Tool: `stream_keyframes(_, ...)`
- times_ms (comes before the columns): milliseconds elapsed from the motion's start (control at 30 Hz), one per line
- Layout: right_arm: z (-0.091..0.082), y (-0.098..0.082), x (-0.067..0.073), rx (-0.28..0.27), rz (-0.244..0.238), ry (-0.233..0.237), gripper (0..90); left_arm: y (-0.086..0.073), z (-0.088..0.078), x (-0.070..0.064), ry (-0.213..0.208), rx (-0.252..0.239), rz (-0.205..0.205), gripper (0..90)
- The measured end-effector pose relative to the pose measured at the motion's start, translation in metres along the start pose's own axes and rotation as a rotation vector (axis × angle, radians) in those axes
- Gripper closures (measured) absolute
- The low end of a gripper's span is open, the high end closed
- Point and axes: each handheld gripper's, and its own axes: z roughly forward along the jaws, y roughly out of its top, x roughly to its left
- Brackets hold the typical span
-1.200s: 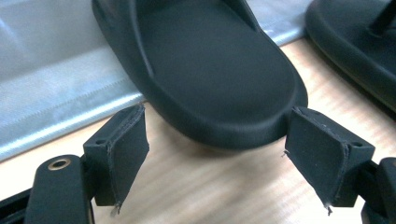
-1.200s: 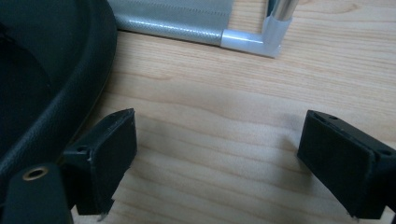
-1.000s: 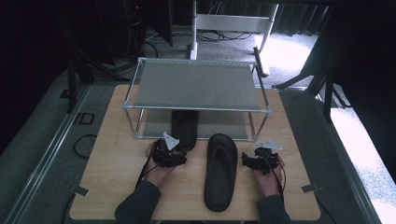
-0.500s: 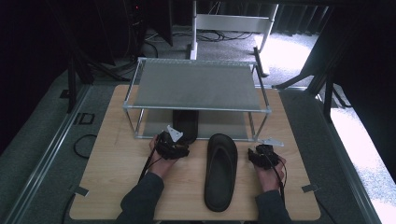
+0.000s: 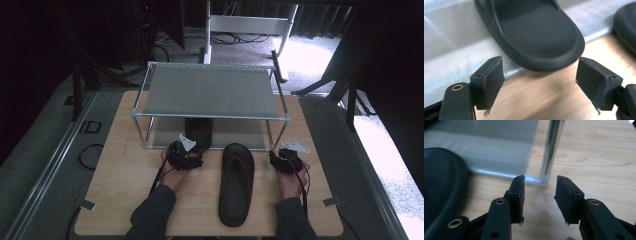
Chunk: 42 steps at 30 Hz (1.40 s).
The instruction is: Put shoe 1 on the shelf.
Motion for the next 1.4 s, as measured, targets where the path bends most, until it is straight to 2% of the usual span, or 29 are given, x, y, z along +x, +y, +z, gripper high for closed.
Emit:
stream_keyframes(133, 0.01, 0.005, -0.005, -0.007, 0.012, 0.007, 62.9, 0.0, 0.003, 0.002, -0.002, 0.009, -0.005, 26.4)
stream_keyframes(200, 0.014, 0.009, -0.007, -0.01, 0.017, 0.016, 66.5, 0.001, 0.003, 0.002, -0.016, 0.009, 0.004, 27.5)
stream_keyframes(300, 0.017, 0.014, -0.007, -0.019, 0.011, 0.029, 72.9, 0.002, 0.005, 0.001, -0.014, 0.001, 0.009, 32.9)
stream_keyframes(400, 0.018, 0.018, -0.007, -0.02, 0.005, 0.012, 80.2, 0.003, 0.007, 0.002, -0.013, -0.005, -0.009, 33.4)
stream_keyframes(800, 0.019, 0.018, -0.01, -0.022, -0.004, 0.025, 80.9, 0.008, 0.014, 0.004, -0.032, -0.011, -0.009, 33.8)
stream_keyframes(933, 0.02, 0.021, -0.011, -0.01, -0.02, 0.035, 80.9, 0.0, 0.009, 0.016, -0.023, -0.025, -0.043, 31.1)
stream_keyframes(1000, 0.02, 0.021, -0.012, -0.007, -0.02, 0.037, 79.1, -0.004, 0.009, 0.022, -0.017, -0.02, -0.051, 30.6)
stream_keyframes(1067, 0.018, 0.02, -0.012, -0.004, -0.011, 0.03, 71.4, -0.007, 0.01, 0.027, -0.016, -0.013, -0.056, 29.7)
stream_keyframes(1200, 0.011, 0.016, -0.01, -0.001, 0.006, 0.021, 61.3, -0.009, 0.011, 0.033, -0.017, -0.013, -0.047, 28.6)
stream_keyframes(1267, 0.005, 0.011, -0.008, -0.001, 0.016, 0.019, 57.6, -0.009, 0.011, 0.035, -0.026, -0.015, -0.056, 28.5)
stream_keyframes(1333, -0.003, 0.005, -0.005, -0.002, 0.036, 0.045, 55.1, -0.009, 0.011, 0.037, -0.032, -0.015, -0.059, 28.3)
stream_keyframes(1400, -0.011, -0.001, -0.001, -0.004, 0.031, 0.069, 53.2, -0.01, 0.011, 0.037, -0.034, -0.014, -0.057, 28.3)
